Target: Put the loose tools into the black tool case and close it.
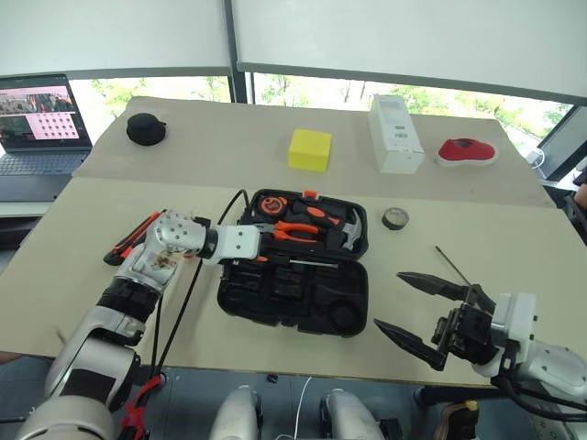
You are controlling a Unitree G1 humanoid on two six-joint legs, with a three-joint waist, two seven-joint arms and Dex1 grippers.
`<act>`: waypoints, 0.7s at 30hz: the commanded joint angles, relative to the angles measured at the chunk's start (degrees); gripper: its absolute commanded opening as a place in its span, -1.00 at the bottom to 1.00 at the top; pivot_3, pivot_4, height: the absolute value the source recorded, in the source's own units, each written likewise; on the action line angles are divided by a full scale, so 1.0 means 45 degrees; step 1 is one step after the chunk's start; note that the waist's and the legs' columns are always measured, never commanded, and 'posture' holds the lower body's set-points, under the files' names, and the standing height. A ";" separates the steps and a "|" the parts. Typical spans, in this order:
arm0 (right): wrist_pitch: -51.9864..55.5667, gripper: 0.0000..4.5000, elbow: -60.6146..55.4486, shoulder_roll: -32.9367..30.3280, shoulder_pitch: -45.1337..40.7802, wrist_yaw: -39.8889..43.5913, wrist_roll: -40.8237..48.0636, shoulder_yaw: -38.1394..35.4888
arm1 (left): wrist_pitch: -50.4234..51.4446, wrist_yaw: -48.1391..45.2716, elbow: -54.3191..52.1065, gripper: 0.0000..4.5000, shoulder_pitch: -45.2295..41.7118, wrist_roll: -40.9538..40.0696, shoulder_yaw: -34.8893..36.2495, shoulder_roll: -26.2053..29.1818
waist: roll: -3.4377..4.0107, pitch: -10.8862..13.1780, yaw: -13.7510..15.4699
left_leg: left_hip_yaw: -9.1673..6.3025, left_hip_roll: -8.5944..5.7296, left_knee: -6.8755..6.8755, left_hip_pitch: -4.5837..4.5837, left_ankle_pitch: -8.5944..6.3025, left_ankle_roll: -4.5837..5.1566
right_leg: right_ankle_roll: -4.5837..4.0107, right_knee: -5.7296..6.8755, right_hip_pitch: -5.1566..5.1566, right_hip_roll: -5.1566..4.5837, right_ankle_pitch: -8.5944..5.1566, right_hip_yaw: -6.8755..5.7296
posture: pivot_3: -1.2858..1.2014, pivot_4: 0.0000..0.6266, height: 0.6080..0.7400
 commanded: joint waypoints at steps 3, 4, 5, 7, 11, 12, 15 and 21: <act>0.0192 1.00 -0.0450 -0.0050 0.0034 -0.0017 0.0159 0.0156 | 0.0707 -0.0004 -0.0475 -0.38 -0.0068 0.0116 0.0067 -0.0135 | 0.0000 0.0000 0.0017 | -0.0004 0.0001 0.0012 0.0000 0.0000 0.0000 | 0.0000 0.0009 0.0002 0.0001 0.0000 -0.0001 | 0.03 -0.52 1.00; 0.0220 1.00 -0.0448 -0.0046 0.0029 -0.0014 0.0160 0.0203 | 0.0915 0.0034 -0.0640 -0.16 -0.0005 -0.0003 0.0159 -0.0179 | 0.0000 0.0000 0.0020 | -0.0005 0.0002 0.0017 -0.0001 0.0000 0.0000 | 0.0000 0.0012 0.0003 0.0001 0.0000 -0.0002 | 0.03 -0.52 1.00; 0.0243 1.00 -0.0449 -0.0034 0.0027 -0.0014 0.0152 0.0259 | 0.1100 0.0120 -0.0825 -0.09 0.0080 -0.0163 0.0296 -0.0240 | 0.0001 0.0000 0.0035 | -0.0006 0.0001 0.0021 -0.0002 0.0000 0.0000 | 0.0000 0.0014 0.0003 0.0001 0.0000 -0.0003 | 0.03 -0.52 1.00; 0.0281 1.00 -0.0456 -0.0015 0.0027 -0.0033 0.0130 0.0363 | 0.1478 0.0226 -0.1260 0.21 0.0322 -0.0777 0.0725 -0.0421 | 0.0003 -0.0001 0.0055 | -0.0012 0.0001 0.0033 0.0000 0.0000 0.0001 | 0.0001 0.0016 0.0014 -0.0001 0.0000 -0.0009 | 0.03 -0.52 1.00; 0.0319 1.00 -0.0385 0.0014 0.0062 -0.0059 0.0121 0.0459 | 0.2646 0.0316 -0.2208 0.67 0.0976 -0.2479 0.1946 -0.0764 | 0.0002 -0.0001 0.0046 | -0.0021 0.0003 0.0062 -0.0009 0.0000 0.0003 | 0.0007 0.0025 0.0016 -0.0002 0.0004 -0.0017 | 0.03 -0.52 1.00; 0.0308 1.00 -0.0336 0.0020 0.0087 -0.0046 0.0111 0.0457 | 0.2942 0.0238 -0.2473 0.67 0.1188 -0.2898 0.2232 -0.0758 | 0.0002 -0.0001 0.0039 | -0.0023 0.0007 0.0064 -0.0009 0.0000 0.0003 | 0.0007 0.0027 0.0016 -0.0002 0.0004 -0.0017 | 0.03 -0.52 1.00; 0.0260 1.00 -0.0110 0.0063 0.0140 -0.0010 0.0089 0.0417 | 0.3745 0.0282 -0.2862 0.67 0.1722 -0.3809 0.2888 -0.0801 | 0.0004 -0.0002 0.0005 | -0.0028 0.0011 0.0065 -0.0011 0.0000 0.0004 | 0.0006 0.0030 0.0014 0.0001 0.0004 -0.0019 | 0.03 -0.52 1.00; 0.0128 1.00 0.0172 0.0204 0.0134 -0.0007 -0.0035 0.0491 | 0.4033 0.1493 -0.1887 -0.16 0.1827 -0.3788 0.3121 -0.1878 | 0.0003 -0.0001 0.0056 | -0.0031 0.0006 0.0077 -0.0006 -0.0001 0.0005 | 0.0007 0.0035 0.0023 0.0003 0.0005 -0.0020 | 0.03 -0.52 1.00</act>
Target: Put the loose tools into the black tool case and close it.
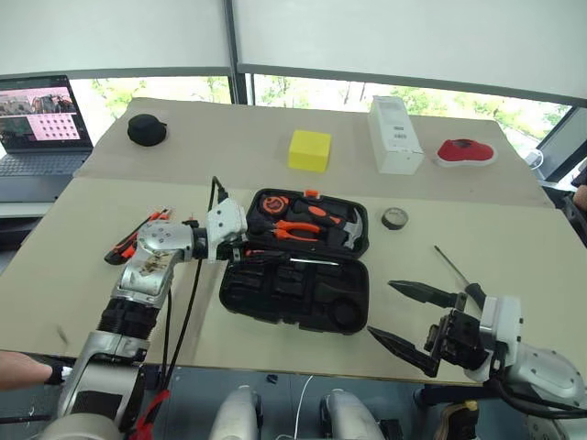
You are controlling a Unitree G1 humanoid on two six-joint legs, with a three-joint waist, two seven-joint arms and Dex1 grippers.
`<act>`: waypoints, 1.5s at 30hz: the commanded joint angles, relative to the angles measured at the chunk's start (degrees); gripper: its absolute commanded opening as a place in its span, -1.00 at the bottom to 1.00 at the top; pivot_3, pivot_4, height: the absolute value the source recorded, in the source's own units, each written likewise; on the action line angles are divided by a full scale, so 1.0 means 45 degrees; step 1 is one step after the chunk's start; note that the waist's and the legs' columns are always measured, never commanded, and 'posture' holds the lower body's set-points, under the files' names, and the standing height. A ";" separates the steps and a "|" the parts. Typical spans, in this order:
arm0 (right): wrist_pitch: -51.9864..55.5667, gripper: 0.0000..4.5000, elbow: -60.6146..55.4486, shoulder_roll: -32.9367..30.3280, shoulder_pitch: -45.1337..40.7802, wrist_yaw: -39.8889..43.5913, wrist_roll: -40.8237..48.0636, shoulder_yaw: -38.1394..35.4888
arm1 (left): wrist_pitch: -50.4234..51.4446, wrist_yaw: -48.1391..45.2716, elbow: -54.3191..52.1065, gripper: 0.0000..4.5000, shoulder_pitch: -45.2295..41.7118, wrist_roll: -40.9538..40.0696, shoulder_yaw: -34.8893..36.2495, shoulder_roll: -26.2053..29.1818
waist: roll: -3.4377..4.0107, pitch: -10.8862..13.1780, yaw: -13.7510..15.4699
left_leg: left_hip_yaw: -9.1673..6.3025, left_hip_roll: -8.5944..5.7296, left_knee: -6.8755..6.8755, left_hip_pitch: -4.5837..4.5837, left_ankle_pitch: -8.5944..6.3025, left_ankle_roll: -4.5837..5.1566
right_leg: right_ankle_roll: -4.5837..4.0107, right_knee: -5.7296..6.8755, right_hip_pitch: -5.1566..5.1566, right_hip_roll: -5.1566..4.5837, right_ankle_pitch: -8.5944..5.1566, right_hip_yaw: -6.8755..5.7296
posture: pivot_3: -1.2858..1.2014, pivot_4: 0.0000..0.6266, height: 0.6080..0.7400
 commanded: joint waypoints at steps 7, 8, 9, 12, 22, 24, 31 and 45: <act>-0.0140 1.00 -0.0156 0.0165 0.0046 -0.0055 -0.0046 -0.0100 | -0.0278 0.0750 0.0832 -0.99 0.0175 0.0896 -0.0879 -0.0959 | -0.0001 0.0000 -0.0006 | -0.0004 0.0000 0.0026 -0.0009 -0.0006 0.0009 | 0.0004 -0.0001 0.0004 0.0003 0.0003 -0.0006 | 0.03 -0.52 1.00; -0.0143 1.00 -0.0163 0.0198 0.0078 -0.0099 -0.0070 -0.0097 | -0.0136 0.0701 0.0740 -0.99 0.0225 0.1055 -0.1085 -0.0935 | 0.0000 0.0000 -0.0009 | -0.0005 0.0000 0.0026 -0.0009 -0.0006 0.0009 | 0.0004 -0.0001 0.0003 0.0004 0.0003 -0.0006 | 0.03 -0.52 1.00; -0.0144 1.00 -0.0169 0.0238 0.0103 -0.0149 -0.0080 -0.0096 | 0.0022 0.0675 0.0675 -0.99 0.0265 0.1207 -0.1268 -0.0895 | 0.0000 0.0000 -0.0008 | -0.0005 0.0001 0.0026 -0.0009 -0.0007 0.0009 | 0.0004 -0.0001 0.0003 0.0004 0.0003 -0.0005 | 0.03 -0.52 1.00; -0.0184 1.00 -0.0182 0.0312 0.0192 -0.0190 -0.0142 -0.0060 | 0.0394 0.1042 0.0707 -0.99 0.0283 0.1685 -0.1517 -0.0843 | 0.0002 -0.0003 0.0009 | -0.0005 0.0000 0.0028 -0.0001 -0.0007 0.0009 | 0.0004 0.0000 0.0015 0.0002 0.0003 -0.0005 | 0.03 -0.52 1.00; -0.0217 1.00 -0.0183 0.0699 0.0246 -0.0445 -0.0393 0.0207 | 0.1424 0.1112 0.0535 -0.99 0.0363 0.2022 -0.2078 -0.0928 | 0.0024 -0.0020 -0.0002 | -0.0013 0.0003 0.0046 0.0123 -0.0015 0.0017 | 0.0008 -0.0012 0.0154 0.0000 -0.0001 -0.0016 | 0.03 -0.52 1.00; -0.0244 1.00 -0.0205 0.0788 0.0318 -0.0550 -0.0360 0.0076 | 0.1143 0.1100 0.0428 -0.99 0.0405 0.1612 -0.1689 -0.1061 | 0.0027 -0.0022 -0.0001 | -0.0013 0.0002 0.0046 0.0124 -0.0015 0.0017 | 0.0008 -0.0013 0.0155 -0.0002 -0.0001 -0.0016 | 0.03 -0.52 1.00; -0.0966 1.00 0.0166 0.1301 0.1566 -0.1044 0.0020 -0.2466 | 0.0725 -0.0693 -0.1400 -0.06 0.1453 -0.1933 0.1420 -0.0023 | 0.0026 -0.0018 -0.0047 | -0.0020 0.0015 0.0045 0.0068 -0.0017 0.0020 | 0.0005 -0.0013 0.0100 -0.0004 0.0001 -0.0016 | 0.03 -0.52 1.00; -0.4424 1.00 0.4785 0.3108 0.5446 -0.0543 -0.0975 -0.6302 | -0.1466 -0.4258 -0.2504 0.98 0.7440 -0.4058 0.5073 0.3037 | 0.0064 -0.0015 -0.0190 | -0.0043 0.0047 -0.0058 0.0152 -0.0022 0.0014 | -0.0126 -0.0036 0.0116 -0.0095 -0.0112 -0.0003 | 0.03 -0.52 1.00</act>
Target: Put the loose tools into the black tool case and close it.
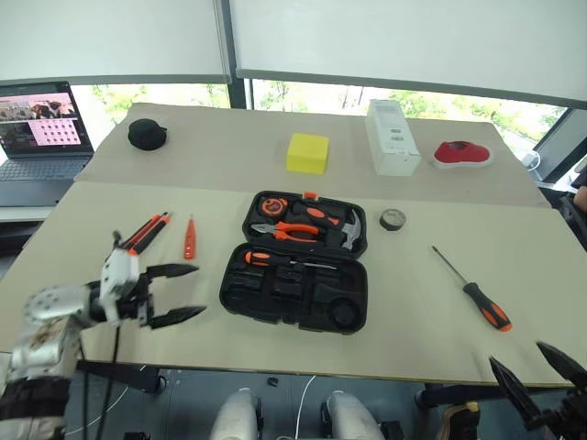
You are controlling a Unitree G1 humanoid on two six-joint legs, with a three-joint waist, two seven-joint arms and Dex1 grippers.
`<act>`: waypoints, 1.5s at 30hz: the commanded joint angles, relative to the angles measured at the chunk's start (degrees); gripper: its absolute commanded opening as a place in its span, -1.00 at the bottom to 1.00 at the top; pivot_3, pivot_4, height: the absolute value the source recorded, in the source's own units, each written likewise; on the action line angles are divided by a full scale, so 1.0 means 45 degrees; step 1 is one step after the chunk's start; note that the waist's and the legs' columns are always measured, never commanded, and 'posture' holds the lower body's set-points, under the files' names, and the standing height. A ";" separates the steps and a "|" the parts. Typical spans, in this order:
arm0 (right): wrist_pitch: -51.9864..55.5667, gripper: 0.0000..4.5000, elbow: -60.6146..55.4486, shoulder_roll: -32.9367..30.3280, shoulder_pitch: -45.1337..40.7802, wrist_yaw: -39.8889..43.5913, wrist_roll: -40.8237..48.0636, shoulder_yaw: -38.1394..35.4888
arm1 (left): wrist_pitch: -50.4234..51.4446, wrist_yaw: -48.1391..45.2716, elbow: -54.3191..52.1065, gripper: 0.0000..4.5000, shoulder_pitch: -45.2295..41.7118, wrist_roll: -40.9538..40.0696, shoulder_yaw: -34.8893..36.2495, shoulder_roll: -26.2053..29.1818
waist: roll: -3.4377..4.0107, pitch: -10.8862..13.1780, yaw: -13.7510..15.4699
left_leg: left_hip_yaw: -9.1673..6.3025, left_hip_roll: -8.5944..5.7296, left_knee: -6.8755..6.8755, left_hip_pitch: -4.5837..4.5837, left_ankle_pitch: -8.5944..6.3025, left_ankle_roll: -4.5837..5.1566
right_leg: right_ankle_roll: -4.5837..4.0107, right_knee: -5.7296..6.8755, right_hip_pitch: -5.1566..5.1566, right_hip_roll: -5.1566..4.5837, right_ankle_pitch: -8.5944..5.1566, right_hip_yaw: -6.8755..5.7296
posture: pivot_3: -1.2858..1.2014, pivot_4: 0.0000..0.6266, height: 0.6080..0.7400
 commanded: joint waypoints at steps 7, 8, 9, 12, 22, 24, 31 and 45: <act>0.1503 1.00 0.0353 -0.2643 -0.1656 -0.0338 0.0257 -0.0502 | 0.2692 0.1068 -0.3544 0.98 0.1568 -0.2562 0.0441 -0.0042 | 0.0033 -0.0002 -0.0172 | 0.0026 -0.0032 -0.0025 0.0009 -0.0036 -0.0060 | 0.0001 0.0000 -0.0001 -0.0132 0.0001 0.0002 | 0.03 -0.52 1.00; 0.2630 1.00 0.0455 -0.3512 -0.2274 -0.0655 0.0217 -0.0358 | 0.2883 0.1311 -0.3779 0.98 0.1423 -0.2711 0.0426 -0.0140 | 0.0035 -0.0002 -0.0196 | 0.0030 -0.0037 -0.0024 0.0014 -0.0019 -0.0031 | 0.0010 0.0001 0.0007 -0.0105 0.0004 0.0000 | 0.03 -0.52 1.00; 0.3496 1.00 0.0524 -0.4126 -0.2737 -0.0883 0.0178 -0.0266 | 0.3047 0.1500 -0.3957 0.98 0.1311 -0.2817 0.0417 -0.0209 | 0.0039 0.0000 -0.0199 | 0.0037 -0.0036 -0.0024 0.0033 0.0010 0.0019 | 0.0014 0.0000 0.0021 -0.0087 0.0004 0.0003 | 0.03 -0.52 1.00; 0.6704 1.00 0.1078 -0.6205 -0.4286 -0.1566 -0.0182 0.0472 | 0.3287 0.2075 -0.4474 0.98 0.0924 -0.3036 0.0262 -0.0529 | 0.0037 0.0004 -0.0164 | 0.0049 -0.0041 -0.0026 0.0053 0.0013 0.0025 | 0.0030 0.0000 0.0032 -0.0063 0.0014 0.0018 | 0.03 -0.52 1.00; 1.0398 0.89 0.4979 -0.9169 -0.9054 -0.0246 -0.2128 0.4966 | 0.3265 0.2429 -0.5157 1.00 0.0254 -0.2763 -0.0587 -0.0886 | 0.0037 0.0004 -0.0028 | 0.0070 -0.0045 -0.0044 -0.0038 0.0010 0.0033 | 0.0115 -0.0044 -0.0023 0.0043 0.0058 0.0003 | 0.03 -0.52 1.00; 1.0615 0.66 0.5431 -0.9250 -0.9503 -0.0411 -0.2655 0.5429 | 0.3274 0.2508 -0.5406 1.00 0.0324 -0.2744 -0.0636 -0.0871 | 0.0039 0.0004 -0.0052 | 0.0070 -0.0051 -0.0044 -0.0044 0.0009 0.0034 | 0.0122 -0.0048 -0.0029 0.0037 0.0061 0.0012 | 0.03 -0.52 1.00; 1.0257 -0.39 0.4931 -0.8778 -0.9148 0.0098 -0.2296 0.4726 | 0.3513 0.2575 -0.5720 1.00 0.0439 -0.2929 -0.0645 -0.0866 | 0.0018 0.0006 -0.0067 | 0.0072 -0.0050 -0.0042 -0.0027 0.0007 0.0037 | 0.0141 -0.0062 -0.0005 0.0036 0.0072 0.0015 | 0.03 -0.52 1.00; 1.0886 -0.55 -0.0603 -0.8496 -1.2564 0.2799 0.0609 0.6559 | 0.1827 0.2695 -0.3742 1.00 0.0340 -0.2070 -0.0163 -0.1493 | 0.0054 0.0013 -0.0513 | 0.0014 -0.0016 -0.0045 -0.0001 0.0007 0.0036 | 0.0129 -0.0038 -0.0016 0.0085 0.0082 0.0045 | 0.03 -0.52 1.00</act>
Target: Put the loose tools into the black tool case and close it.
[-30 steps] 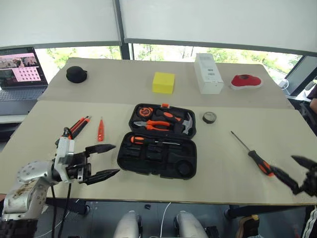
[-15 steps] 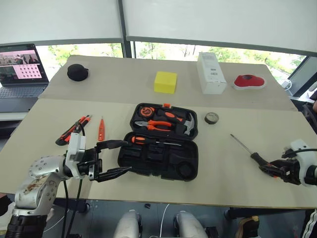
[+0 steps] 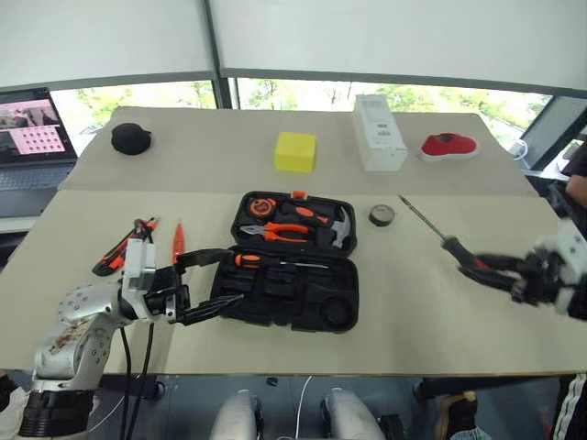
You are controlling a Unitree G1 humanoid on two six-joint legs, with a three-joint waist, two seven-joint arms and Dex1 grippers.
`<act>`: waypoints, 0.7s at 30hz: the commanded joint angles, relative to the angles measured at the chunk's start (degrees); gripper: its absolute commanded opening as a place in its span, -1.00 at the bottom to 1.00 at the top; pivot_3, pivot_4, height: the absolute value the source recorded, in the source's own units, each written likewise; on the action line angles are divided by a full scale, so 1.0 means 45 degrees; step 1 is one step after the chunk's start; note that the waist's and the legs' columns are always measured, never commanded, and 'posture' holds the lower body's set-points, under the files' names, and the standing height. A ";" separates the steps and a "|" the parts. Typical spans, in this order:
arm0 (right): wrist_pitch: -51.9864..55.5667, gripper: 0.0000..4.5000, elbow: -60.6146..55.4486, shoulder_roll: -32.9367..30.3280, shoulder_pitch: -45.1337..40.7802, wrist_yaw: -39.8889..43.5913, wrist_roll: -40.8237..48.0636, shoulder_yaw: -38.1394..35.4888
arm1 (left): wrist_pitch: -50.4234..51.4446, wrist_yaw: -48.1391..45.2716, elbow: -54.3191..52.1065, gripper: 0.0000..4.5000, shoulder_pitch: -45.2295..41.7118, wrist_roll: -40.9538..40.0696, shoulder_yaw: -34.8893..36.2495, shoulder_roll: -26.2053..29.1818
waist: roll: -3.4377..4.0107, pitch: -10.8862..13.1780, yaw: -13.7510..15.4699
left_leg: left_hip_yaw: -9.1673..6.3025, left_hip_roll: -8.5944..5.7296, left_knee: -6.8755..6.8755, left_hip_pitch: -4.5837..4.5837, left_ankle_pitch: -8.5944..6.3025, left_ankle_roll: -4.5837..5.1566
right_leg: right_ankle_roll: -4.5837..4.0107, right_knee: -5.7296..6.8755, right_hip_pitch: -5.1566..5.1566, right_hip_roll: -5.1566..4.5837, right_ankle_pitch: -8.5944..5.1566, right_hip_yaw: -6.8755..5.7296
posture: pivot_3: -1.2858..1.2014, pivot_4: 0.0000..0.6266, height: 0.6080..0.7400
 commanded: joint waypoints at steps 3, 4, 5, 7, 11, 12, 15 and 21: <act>0.3569 -0.55 -0.1958 0.0433 -0.3886 -0.0022 -0.0340 0.4817 | -0.0786 0.0017 -0.0291 1.00 0.1245 0.0240 0.0637 0.0012 | -0.0043 0.0020 -0.0005 | 0.0000 0.0002 -0.0001 -0.0027 -0.0002 -0.0003 | -0.0006 -0.0003 -0.0036 -0.0023 0.0003 -0.0014 | 0.03 -0.52 1.00; 0.3989 -0.55 -0.2010 0.0764 -0.4757 -0.0035 -0.0673 0.5735 | -0.0923 0.0009 -0.0449 1.00 0.1598 0.0335 0.0717 0.0054 | -0.0046 0.0022 -0.0008 | 0.0002 0.0002 -0.0001 -0.0047 -0.0002 -0.0003 | -0.0007 -0.0002 -0.0055 -0.0031 0.0003 -0.0013 | 0.03 -0.52 1.00; 0.4295 -0.55 -0.2036 0.0954 -0.5433 -0.0016 -0.1093 0.6565 | -0.1047 0.0038 -0.0559 1.00 0.1881 0.0426 0.0786 0.0075 | -0.0048 0.0023 0.0001 | 0.0008 -0.0003 0.0000 -0.0088 -0.0002 -0.0003 | -0.0004 0.0018 -0.0107 -0.0049 0.0006 -0.0002 | 0.03 -0.52 1.00; 0.4485 -0.55 -0.1995 0.1226 -0.6421 0.0162 -0.2039 0.8090 | -0.1197 0.0257 -0.0777 1.00 0.2328 0.0502 0.0952 0.0015 | -0.0047 0.0025 0.0144 | 0.0005 -0.0008 0.0003 -0.0152 -0.0001 -0.0002 | 0.0004 0.0037 -0.0172 -0.0059 0.0011 0.0000 | 0.03 -0.52 1.00; 0.4669 -0.55 -0.1401 0.2034 -0.7567 -0.0048 -0.3396 0.9949 | -0.1546 0.0488 -0.1104 1.00 0.3224 0.0513 0.1175 -0.0171 | -0.0051 0.0026 0.0420 | 0.0003 -0.0012 0.0004 -0.0181 -0.0002 -0.0003 | 0.0002 0.0036 -0.0211 -0.0068 0.0012 -0.0025 | 0.03 -0.52 1.00; 0.4487 -0.55 -0.1101 0.2200 -0.7733 -0.0069 -0.3851 1.0381 | -0.1635 0.0546 -0.1250 1.00 0.3500 0.0529 0.1189 -0.0234 | -0.0054 0.0024 0.0416 | 0.0004 -0.0013 0.0004 -0.0201 -0.0002 -0.0003 | 0.0001 0.0036 -0.0228 -0.0070 0.0012 -0.0029 | 0.03 -0.52 1.00; 0.4143 -0.55 -0.0335 0.2677 -0.8076 -0.0131 -0.4603 1.0895 | -0.1744 0.0787 -0.1611 1.00 0.3987 0.0528 0.1206 -0.0375 | -0.0058 0.0020 0.0362 | 0.0010 -0.0013 0.0018 -0.0258 -0.0001 -0.0002 | -0.0008 0.0054 -0.0298 -0.0069 0.0020 -0.0028 | 0.03 -0.52 1.00; 0.3859 -0.55 0.0801 0.3078 -0.8563 0.0398 -0.5066 1.0980 | -0.1472 0.1140 -0.2053 1.00 0.4171 0.0275 0.1112 -0.0425 | -0.0071 0.0012 0.0345 | 0.0024 -0.0007 0.0035 -0.0246 0.0003 -0.0005 | -0.0038 0.0076 -0.0304 -0.0042 0.0040 -0.0033 | 0.03 -0.52 1.00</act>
